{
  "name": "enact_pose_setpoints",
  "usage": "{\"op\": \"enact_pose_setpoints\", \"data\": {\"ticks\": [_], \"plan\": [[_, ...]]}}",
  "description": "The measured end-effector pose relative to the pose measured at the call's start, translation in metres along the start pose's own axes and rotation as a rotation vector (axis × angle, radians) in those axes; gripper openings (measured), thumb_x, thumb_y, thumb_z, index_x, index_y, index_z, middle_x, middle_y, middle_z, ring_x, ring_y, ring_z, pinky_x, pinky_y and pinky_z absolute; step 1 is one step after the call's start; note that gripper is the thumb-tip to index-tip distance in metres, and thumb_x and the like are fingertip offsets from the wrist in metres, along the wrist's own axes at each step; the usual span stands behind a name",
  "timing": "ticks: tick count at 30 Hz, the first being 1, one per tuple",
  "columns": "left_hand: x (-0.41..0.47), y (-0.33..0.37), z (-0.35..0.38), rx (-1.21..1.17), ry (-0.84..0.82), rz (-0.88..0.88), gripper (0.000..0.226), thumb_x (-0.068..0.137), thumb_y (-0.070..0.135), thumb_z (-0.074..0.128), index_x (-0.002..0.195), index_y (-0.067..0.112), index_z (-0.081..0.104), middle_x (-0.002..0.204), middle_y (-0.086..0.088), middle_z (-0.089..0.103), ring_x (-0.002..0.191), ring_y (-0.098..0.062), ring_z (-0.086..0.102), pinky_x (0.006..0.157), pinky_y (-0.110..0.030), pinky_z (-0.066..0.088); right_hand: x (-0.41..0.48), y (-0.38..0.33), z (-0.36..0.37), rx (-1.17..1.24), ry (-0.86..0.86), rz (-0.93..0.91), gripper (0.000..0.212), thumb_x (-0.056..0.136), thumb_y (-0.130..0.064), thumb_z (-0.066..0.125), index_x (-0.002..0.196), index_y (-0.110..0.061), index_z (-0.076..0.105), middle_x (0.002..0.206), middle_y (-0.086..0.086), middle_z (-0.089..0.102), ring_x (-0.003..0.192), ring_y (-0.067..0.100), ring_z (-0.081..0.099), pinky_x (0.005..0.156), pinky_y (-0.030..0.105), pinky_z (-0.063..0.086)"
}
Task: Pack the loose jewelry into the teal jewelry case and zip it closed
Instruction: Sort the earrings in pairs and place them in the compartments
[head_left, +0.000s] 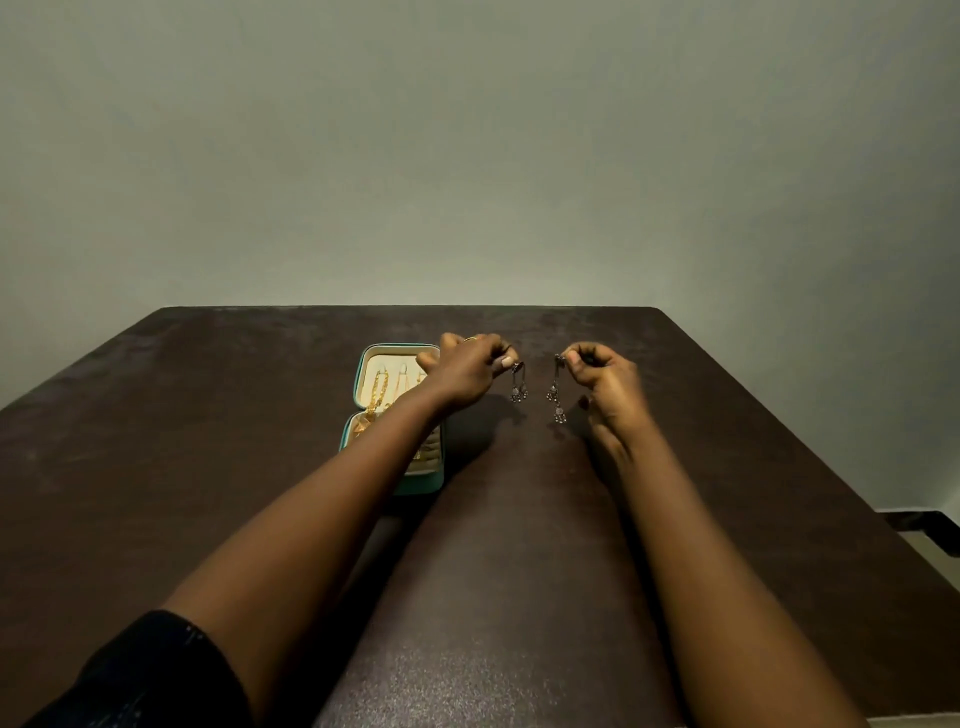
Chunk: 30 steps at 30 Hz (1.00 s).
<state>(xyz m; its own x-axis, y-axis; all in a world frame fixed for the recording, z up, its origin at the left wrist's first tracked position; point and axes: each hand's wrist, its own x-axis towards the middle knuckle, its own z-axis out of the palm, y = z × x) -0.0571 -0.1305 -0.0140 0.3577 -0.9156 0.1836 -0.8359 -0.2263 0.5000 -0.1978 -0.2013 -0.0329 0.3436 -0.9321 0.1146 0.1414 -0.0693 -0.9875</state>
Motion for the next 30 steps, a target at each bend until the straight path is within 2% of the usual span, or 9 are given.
{"op": "enact_pose_setpoints", "data": {"ticks": [2, 4, 7, 12, 14, 16, 18, 24, 30], "plan": [[-0.004, -0.003, -0.002, -0.176, -0.01, -0.03, 0.02, 0.1, 0.031, 0.037, 0.101, 0.027, 0.056, 0.117, 0.001, 0.056, 0.127, -0.023, 0.028, 0.098, -0.043, 0.017, 0.0, -0.001, 0.002, 0.083, 0.007, 0.056, 0.027, 0.088, -0.001, 0.051, 0.07, -0.019, 0.057, 0.075, -0.008, 0.059, 0.065, 0.004, 0.042, 0.06, 0.026, 0.024], [-0.007, -0.008, -0.001, -0.307, -0.017, -0.039, 0.021, 0.1, 0.033, 0.037, 0.101, 0.025, 0.057, 0.105, 0.004, 0.057, 0.128, -0.025, 0.029, 0.11, -0.052, 0.013, -0.002, -0.003, 0.003, 0.157, 0.013, 0.085, 0.029, 0.089, 0.001, 0.047, 0.072, -0.02, 0.057, 0.076, -0.007, 0.058, 0.064, 0.006, 0.04, 0.06, 0.026, 0.025], [-0.008, -0.014, -0.001, -0.373, -0.038, -0.04, 0.021, 0.099, 0.033, 0.04, 0.084, 0.032, 0.055, 0.089, 0.008, 0.055, 0.125, -0.029, 0.037, 0.11, -0.057, 0.019, -0.005, -0.006, 0.003, 0.268, 0.014, 0.118, 0.028, 0.09, 0.0, 0.046, 0.074, -0.021, 0.056, 0.07, -0.006, 0.055, 0.061, 0.007, 0.042, 0.056, 0.025, 0.027], [-0.008, -0.02, -0.002, -0.458, -0.065, -0.051, 0.016, 0.079, 0.053, 0.043, 0.078, 0.053, 0.059, 0.109, 0.003, 0.061, 0.127, -0.03, 0.041, 0.109, -0.063, 0.021, -0.006, -0.008, 0.004, 0.402, -0.033, 0.137, 0.02, 0.09, -0.004, 0.052, 0.075, -0.016, 0.058, 0.052, -0.009, 0.06, 0.056, 0.009, 0.046, 0.051, 0.023, 0.03], [-0.012, -0.018, -0.007, -0.516, -0.065, -0.038, 0.016, 0.08, 0.049, 0.049, 0.08, 0.044, 0.064, 0.106, 0.004, 0.063, 0.127, -0.029, 0.043, 0.11, -0.057, 0.025, -0.007, -0.007, 0.004, 0.387, -0.047, 0.133, 0.017, 0.089, -0.004, 0.053, 0.077, -0.015, 0.06, 0.056, -0.009, 0.063, 0.058, 0.008, 0.048, 0.052, 0.022, 0.03], [-0.017, -0.014, -0.013, -0.61, -0.057, -0.015, 0.012, 0.091, 0.028, 0.054, 0.085, 0.026, 0.065, 0.102, 0.0, 0.063, 0.119, -0.023, 0.051, 0.11, -0.043, 0.033, -0.009, -0.008, 0.004, 0.377, -0.068, 0.123, 0.016, 0.089, -0.003, 0.053, 0.08, -0.013, 0.062, 0.058, -0.008, 0.065, 0.058, 0.007, 0.05, 0.053, 0.021, 0.031], [-0.019, -0.012, -0.016, -0.677, -0.062, 0.004, 0.012, 0.094, 0.011, 0.052, 0.093, 0.012, 0.063, 0.097, -0.003, 0.062, 0.106, -0.016, 0.055, 0.1, -0.03, 0.039, -0.011, -0.009, 0.004, 0.371, -0.093, 0.111, 0.017, 0.089, -0.001, 0.052, 0.08, -0.011, 0.062, 0.061, -0.006, 0.066, 0.059, 0.007, 0.051, 0.054, 0.021, 0.031], [-0.023, -0.009, -0.024, -0.758, -0.026, 0.027, 0.018, 0.094, 0.003, 0.048, 0.104, -0.003, 0.062, 0.084, 0.004, 0.06, 0.086, -0.006, 0.055, 0.075, -0.007, 0.044, -0.014, -0.012, 0.007, 0.329, -0.142, 0.108, 0.027, 0.091, 0.006, 0.044, 0.078, -0.015, 0.055, 0.072, 0.001, 0.06, 0.062, 0.011, 0.05, 0.053, 0.022, 0.03], [-0.033, -0.007, -0.031, -0.915, 0.05, -0.025, 0.02, 0.094, 0.006, 0.049, 0.109, 0.0, 0.062, 0.09, 0.007, 0.062, 0.097, -0.005, 0.054, 0.078, -0.005, 0.039, -0.02, -0.017, 0.012, 0.36, -0.185, 0.163, 0.03, 0.091, 0.007, 0.042, 0.076, -0.017, 0.053, 0.077, 0.002, 0.057, 0.065, 0.013, 0.05, 0.055, 0.024, 0.027]]}}
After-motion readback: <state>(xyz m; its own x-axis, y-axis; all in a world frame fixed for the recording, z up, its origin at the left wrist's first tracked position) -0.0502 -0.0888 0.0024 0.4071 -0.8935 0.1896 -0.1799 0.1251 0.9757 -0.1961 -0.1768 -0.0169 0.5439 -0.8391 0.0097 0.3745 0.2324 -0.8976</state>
